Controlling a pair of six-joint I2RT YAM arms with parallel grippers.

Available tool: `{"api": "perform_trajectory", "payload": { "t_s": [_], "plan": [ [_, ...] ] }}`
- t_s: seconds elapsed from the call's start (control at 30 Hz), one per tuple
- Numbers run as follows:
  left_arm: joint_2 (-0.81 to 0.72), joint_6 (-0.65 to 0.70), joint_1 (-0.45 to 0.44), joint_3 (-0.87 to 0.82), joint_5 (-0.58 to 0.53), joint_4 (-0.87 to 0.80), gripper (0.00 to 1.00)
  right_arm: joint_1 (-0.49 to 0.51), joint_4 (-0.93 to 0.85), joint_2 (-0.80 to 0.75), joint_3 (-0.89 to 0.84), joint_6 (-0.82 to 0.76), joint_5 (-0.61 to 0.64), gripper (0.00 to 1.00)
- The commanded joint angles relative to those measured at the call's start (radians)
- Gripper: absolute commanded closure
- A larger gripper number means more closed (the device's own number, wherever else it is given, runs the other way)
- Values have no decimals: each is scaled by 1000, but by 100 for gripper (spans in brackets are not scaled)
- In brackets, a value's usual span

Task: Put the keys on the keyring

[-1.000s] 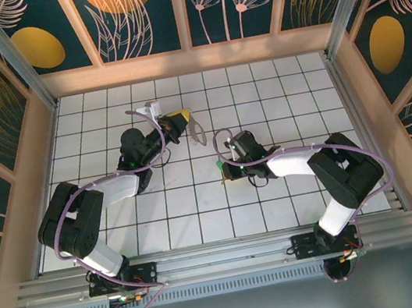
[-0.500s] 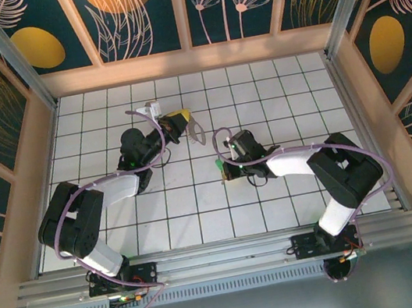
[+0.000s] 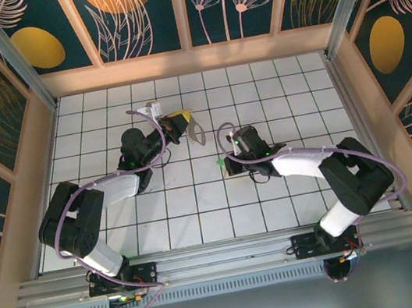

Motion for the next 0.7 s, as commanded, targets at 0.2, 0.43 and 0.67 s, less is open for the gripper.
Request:
{"api": "perform_trajectory", "payload": {
  "t_s": [0.2,0.43,0.67],
  "plan": [
    [-16,65,-13,87,89,-90,100,-82,7,-157,-36,5,21,100],
    [-56,142,-50,74,124,-111,100,-126,29,-240,-45,9,-13,100],
    [-87,217,-93,72,120,-171,100,-159,54,-330,-58,22,-20,100]
  ]
}}
